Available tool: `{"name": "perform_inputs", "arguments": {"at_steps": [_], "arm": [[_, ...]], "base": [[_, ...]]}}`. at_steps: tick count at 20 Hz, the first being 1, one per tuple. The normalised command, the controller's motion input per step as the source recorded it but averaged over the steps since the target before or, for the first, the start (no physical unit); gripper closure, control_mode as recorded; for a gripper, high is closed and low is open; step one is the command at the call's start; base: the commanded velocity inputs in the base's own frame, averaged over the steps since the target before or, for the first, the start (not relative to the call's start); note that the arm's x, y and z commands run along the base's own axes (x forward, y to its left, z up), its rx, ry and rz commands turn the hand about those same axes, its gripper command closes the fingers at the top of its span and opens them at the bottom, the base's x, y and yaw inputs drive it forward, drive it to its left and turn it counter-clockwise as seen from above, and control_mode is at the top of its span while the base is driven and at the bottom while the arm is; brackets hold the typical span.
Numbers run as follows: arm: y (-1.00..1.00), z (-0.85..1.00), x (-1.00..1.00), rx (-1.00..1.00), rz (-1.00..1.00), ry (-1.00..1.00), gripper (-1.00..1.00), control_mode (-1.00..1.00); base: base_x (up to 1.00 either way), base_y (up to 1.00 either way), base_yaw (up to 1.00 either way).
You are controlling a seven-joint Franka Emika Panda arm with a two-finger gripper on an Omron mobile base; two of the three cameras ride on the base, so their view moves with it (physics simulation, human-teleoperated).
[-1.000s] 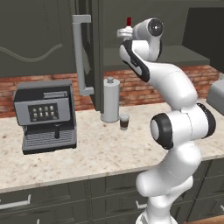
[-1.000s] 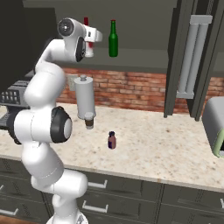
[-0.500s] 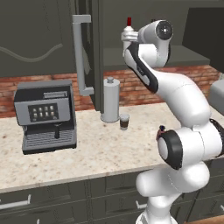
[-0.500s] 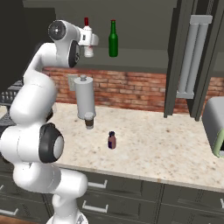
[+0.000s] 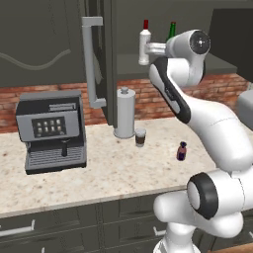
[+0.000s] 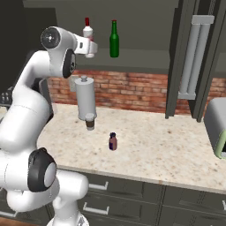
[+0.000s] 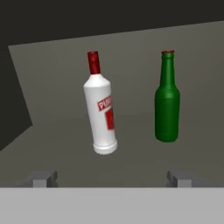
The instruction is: Sort all alcoholic drinks to one cabinet, and non-alcoholic drinks to the other.
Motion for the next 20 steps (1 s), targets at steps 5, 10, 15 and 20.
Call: {"name": "perform_inputs", "arguments": {"at_steps": [5, 10, 15, 20], "arm": [[-0.01, -0.20, -0.44, -0.01, 0.00, 0.06, -1.00, -1.00], [0.00, -0.24, -0.37, -0.04, 0.02, 0.03, -1.00, -1.00], [0.00, -0.21, -0.34, -0.01, 0.03, 0.05, -1.00, -1.00], [0.01, -0.24, -0.14, -0.02, 0.03, 0.04, -1.00, -1.00]], "base": [[0.00, 0.00, 0.00], [0.00, 0.00, 0.00], [0.00, 0.00, 0.00], [0.00, 0.00, 0.00]]}}
